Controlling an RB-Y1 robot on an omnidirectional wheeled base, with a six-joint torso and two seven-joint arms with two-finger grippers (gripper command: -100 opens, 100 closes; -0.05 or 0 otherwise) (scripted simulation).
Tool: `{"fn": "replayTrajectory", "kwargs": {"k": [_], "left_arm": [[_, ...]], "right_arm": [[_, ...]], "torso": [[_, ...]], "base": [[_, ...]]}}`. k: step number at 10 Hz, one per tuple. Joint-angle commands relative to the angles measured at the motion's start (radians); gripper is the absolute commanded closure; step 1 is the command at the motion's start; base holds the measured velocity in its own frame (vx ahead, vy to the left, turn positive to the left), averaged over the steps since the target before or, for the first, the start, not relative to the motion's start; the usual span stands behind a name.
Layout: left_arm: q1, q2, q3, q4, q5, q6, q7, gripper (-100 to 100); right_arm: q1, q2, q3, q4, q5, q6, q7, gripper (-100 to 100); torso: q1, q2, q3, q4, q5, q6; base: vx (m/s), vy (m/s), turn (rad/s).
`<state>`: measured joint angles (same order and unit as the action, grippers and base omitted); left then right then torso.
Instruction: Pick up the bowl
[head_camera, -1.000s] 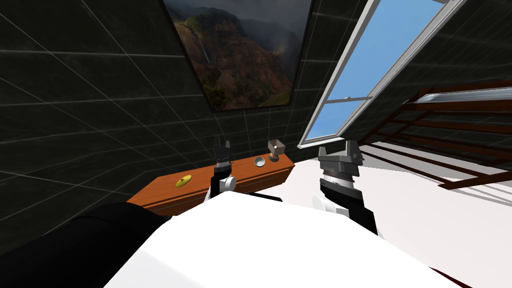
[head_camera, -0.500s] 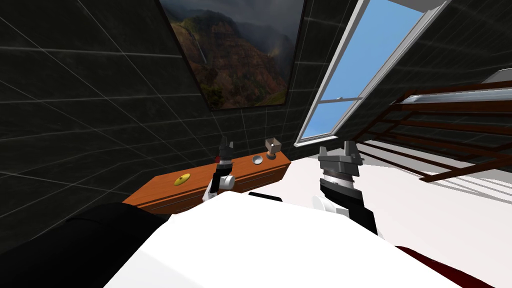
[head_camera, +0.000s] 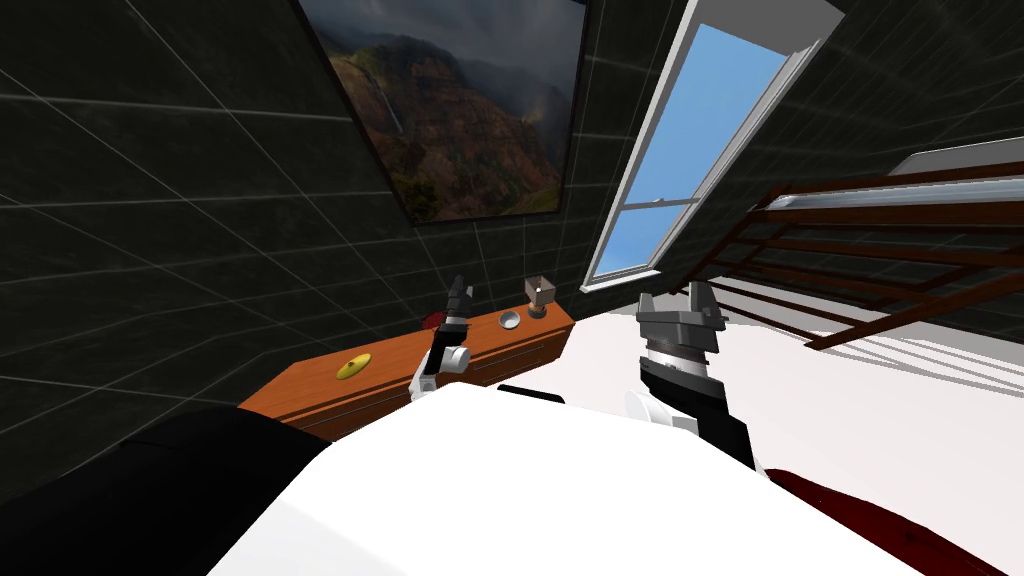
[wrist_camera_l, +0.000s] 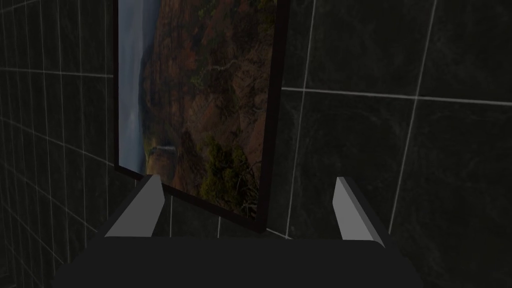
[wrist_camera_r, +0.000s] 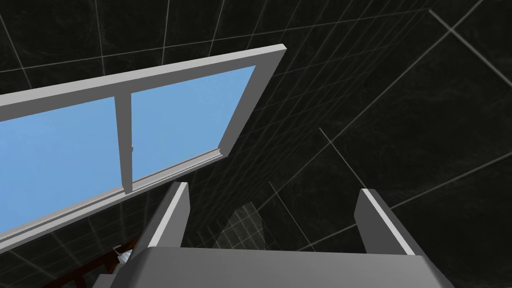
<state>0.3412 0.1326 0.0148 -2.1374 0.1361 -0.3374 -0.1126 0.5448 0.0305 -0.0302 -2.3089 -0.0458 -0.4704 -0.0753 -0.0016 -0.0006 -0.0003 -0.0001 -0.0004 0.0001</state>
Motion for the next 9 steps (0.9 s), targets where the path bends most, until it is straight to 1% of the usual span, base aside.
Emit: {"fn": "replayTrajectory", "kwargs": {"k": [1,8,9], "left_arm": [[-0.004,0.006,0.004,0.009,0.003,0.007,0.005,-100],[-0.004,0.006,0.004,0.009,0.003,0.007,0.005,-100],[-0.012,0.014,0.014,0.026,0.004,0.038,0.008,-100]], "right_arm": [[0.0,0.0,0.0,0.0,0.0,0.0,0.0,0],[0.0,0.0,0.0,0.0,0.0,0.0,0.0,0],[0.0,0.0,0.0,0.0,0.0,0.0,0.0,0]], "torso": [[0.0,0.0,0.0,0.0,0.0,0.0],[0.002,0.001,0.0,0.0,0.0,0.0],[0.002,0.001,0.0,0.0,0.0,0.0]], "base": [[-0.001,0.006,0.018],[0.0,0.001,0.002],[0.002,-0.009,-0.027]]}}
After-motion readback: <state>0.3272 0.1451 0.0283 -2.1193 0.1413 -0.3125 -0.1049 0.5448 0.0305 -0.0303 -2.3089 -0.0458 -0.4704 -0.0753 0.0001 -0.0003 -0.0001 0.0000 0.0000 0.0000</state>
